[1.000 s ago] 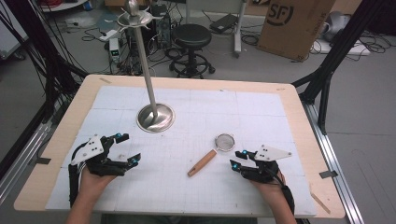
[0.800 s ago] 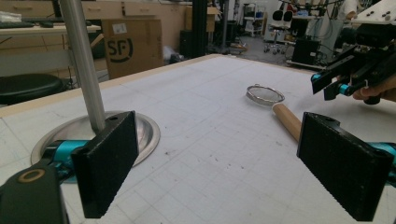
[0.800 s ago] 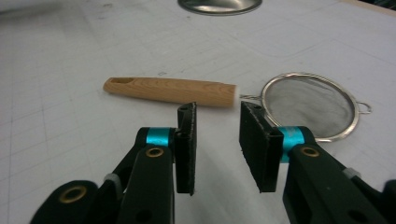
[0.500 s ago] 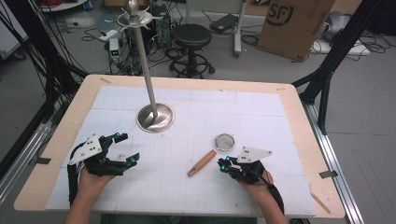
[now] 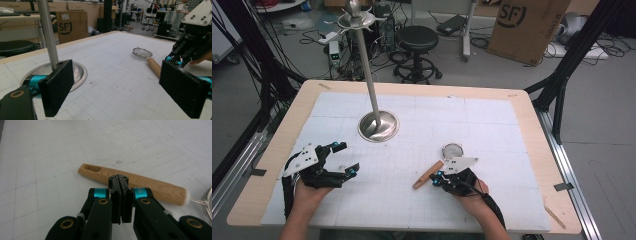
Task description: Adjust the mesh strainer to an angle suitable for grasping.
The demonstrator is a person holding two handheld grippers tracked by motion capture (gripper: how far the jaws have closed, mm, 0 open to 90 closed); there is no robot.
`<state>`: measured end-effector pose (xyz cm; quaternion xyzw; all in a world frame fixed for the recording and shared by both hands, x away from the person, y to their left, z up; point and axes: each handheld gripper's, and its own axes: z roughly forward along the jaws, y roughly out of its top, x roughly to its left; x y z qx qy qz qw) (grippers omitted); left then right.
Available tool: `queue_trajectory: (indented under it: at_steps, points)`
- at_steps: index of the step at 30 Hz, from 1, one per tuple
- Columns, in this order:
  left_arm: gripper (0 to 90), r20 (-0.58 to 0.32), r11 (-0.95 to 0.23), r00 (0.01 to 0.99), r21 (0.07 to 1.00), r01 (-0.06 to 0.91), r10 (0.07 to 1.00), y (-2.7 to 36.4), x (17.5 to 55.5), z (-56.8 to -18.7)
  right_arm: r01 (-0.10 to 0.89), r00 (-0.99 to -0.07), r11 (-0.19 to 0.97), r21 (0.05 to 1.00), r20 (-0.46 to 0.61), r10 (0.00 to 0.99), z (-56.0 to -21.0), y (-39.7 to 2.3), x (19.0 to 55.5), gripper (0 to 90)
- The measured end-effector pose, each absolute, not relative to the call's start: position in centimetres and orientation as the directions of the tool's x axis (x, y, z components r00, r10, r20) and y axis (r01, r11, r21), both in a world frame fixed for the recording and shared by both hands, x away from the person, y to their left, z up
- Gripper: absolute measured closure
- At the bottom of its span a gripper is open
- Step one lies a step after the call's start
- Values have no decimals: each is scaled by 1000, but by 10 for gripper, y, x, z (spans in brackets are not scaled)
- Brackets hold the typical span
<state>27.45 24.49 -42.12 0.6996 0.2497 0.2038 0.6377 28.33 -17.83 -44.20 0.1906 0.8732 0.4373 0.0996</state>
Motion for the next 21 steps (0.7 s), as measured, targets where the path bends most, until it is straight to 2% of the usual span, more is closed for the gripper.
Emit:
queue_trajectory:
  at_steps: [21]
  points:
    - [134,-40,-44,793,995,84,608,247,274,-419,261,-898,613,745,-45,437,-441,-134,307,892]
